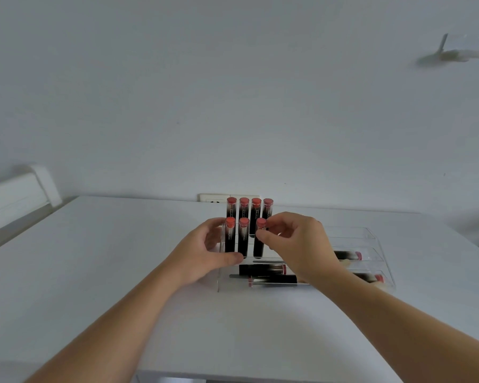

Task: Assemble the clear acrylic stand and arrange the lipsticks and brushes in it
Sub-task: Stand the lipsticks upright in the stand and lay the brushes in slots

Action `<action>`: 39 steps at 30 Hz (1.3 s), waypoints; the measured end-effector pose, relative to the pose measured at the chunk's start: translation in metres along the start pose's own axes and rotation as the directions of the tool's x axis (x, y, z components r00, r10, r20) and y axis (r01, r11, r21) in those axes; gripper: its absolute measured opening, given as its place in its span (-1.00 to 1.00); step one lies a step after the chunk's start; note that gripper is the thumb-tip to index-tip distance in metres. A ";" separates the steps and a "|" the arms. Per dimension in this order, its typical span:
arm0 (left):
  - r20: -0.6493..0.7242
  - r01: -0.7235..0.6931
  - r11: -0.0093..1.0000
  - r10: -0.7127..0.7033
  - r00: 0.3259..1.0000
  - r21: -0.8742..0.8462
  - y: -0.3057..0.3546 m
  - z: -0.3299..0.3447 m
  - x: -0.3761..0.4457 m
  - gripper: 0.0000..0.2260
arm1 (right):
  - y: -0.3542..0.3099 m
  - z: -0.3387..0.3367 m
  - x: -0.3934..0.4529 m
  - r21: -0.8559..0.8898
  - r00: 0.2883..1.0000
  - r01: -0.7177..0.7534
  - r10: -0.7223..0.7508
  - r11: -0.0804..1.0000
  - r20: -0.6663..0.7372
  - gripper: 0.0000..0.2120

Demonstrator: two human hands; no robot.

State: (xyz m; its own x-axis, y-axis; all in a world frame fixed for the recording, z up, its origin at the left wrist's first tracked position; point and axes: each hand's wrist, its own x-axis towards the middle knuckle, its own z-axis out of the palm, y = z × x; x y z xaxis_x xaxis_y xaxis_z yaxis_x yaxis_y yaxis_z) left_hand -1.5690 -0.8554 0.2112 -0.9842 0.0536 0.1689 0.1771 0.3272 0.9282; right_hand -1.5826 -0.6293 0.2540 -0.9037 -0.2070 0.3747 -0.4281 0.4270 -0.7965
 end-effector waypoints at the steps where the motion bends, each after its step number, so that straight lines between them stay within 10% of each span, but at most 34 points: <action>1: 0.000 0.000 1.000 0.000 1.000 0.005 0.000 0.000 0.000 -0.23 | 0.001 0.001 0.000 -0.011 1.000 0.001 -0.001 1.000 -0.008 -0.95; 39: 0.017 -0.028 1.000 0.028 0.999 0.000 0.000 0.001 0.001 -0.21 | 0.007 0.013 -0.003 -0.254 0.999 0.030 -0.017 0.967 0.052 -0.89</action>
State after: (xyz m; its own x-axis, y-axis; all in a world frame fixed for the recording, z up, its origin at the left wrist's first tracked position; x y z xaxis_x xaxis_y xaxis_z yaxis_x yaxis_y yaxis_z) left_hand -1.5698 -0.8548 0.2107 -0.9787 0.0786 0.1896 0.2049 0.3258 0.9229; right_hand -1.5824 -0.6367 0.2414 -0.8948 -0.2596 0.3631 -0.4419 0.6299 -0.6387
